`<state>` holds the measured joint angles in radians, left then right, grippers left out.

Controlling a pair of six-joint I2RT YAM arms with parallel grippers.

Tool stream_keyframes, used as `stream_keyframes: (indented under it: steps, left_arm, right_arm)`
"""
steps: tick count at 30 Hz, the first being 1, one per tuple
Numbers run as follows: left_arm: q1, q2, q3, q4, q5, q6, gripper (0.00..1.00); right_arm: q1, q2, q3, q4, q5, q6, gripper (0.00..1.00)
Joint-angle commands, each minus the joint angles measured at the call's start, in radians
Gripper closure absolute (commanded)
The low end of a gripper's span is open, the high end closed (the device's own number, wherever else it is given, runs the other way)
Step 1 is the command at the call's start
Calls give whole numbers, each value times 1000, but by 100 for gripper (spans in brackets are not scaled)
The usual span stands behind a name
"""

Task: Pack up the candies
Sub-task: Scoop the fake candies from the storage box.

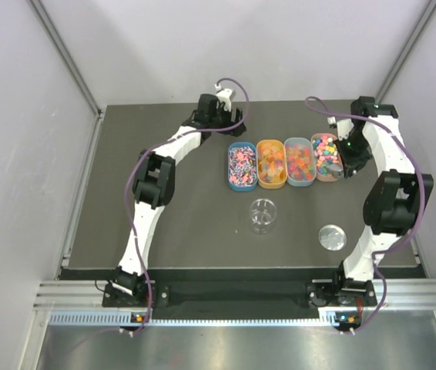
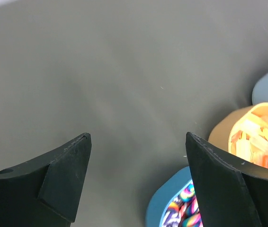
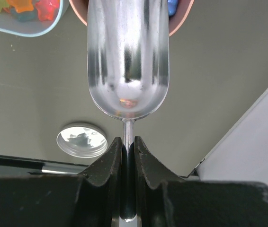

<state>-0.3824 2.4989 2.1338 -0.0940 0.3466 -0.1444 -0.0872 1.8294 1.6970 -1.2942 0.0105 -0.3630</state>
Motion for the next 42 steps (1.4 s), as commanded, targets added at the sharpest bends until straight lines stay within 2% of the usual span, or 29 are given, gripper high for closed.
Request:
stream_keyframes:
  steps: [1, 27, 33, 38, 42]
  left_arm:
    - [-10, 35, 54, 76, 69, -29, 15]
    - [-61, 46, 15, 71, 121, -78, 17]
    - [-67, 49, 28, 86, 175, -73, 17]
    - [-81, 72, 37, 218, 229, -124, 16]
    - [-87, 110, 50, 428, 321, -300, 17]
  right_arm:
    - [0, 16, 62, 12, 11, 4, 100]
    - [38, 183, 176, 33, 51, -5, 100]
    - [58, 217, 176, 45, 36, -4, 100]
    - [64, 223, 156, 53, 23, -5, 100]
    - [64, 222, 136, 58, 19, -5, 100]
